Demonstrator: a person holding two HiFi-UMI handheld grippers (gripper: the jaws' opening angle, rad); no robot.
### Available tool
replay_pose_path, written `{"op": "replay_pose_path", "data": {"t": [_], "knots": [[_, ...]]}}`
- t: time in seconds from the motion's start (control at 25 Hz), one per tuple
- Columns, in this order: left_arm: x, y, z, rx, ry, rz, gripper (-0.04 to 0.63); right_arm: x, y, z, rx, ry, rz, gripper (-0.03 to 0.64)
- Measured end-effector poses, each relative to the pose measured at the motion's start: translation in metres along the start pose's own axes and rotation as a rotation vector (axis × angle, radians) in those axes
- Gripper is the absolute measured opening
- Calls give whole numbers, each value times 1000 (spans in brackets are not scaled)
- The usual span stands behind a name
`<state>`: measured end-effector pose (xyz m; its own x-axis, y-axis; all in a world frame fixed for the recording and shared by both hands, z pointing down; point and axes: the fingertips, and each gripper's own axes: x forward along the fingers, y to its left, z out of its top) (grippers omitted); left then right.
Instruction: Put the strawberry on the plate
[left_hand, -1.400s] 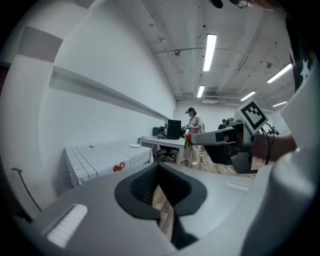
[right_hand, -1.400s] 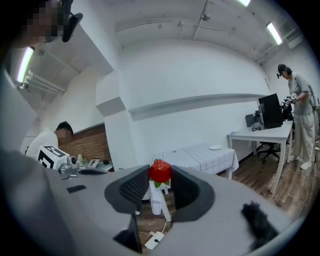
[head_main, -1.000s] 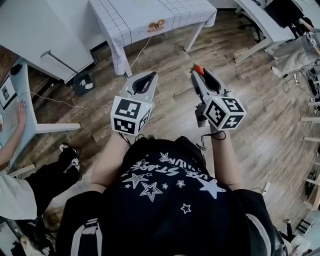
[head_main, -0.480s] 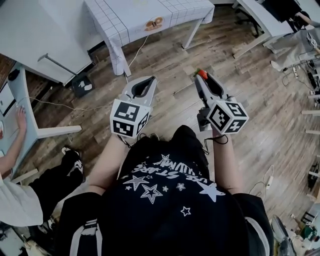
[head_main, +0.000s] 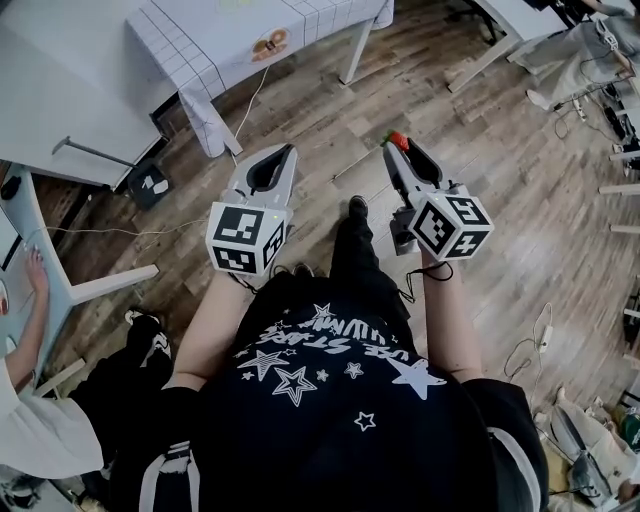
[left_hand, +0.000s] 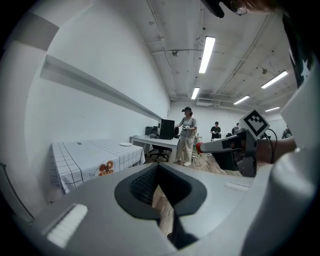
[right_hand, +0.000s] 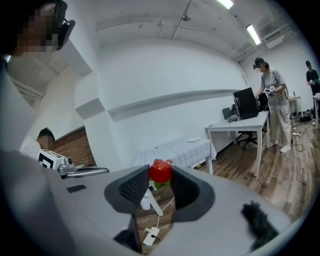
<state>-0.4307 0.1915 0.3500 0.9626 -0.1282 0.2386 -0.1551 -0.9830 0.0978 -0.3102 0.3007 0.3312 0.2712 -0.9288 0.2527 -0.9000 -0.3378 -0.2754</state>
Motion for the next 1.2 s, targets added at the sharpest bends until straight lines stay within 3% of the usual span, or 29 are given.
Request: {"op": "replay_pose_path", "data": {"t": [0.36, 1.2], "knots": [[52, 16, 15, 14, 8, 63, 9, 53, -49, 25, 2, 0, 41, 143], [242, 36, 73, 4, 24, 153, 9, 159, -204, 111, -3, 21, 130, 143]]}}
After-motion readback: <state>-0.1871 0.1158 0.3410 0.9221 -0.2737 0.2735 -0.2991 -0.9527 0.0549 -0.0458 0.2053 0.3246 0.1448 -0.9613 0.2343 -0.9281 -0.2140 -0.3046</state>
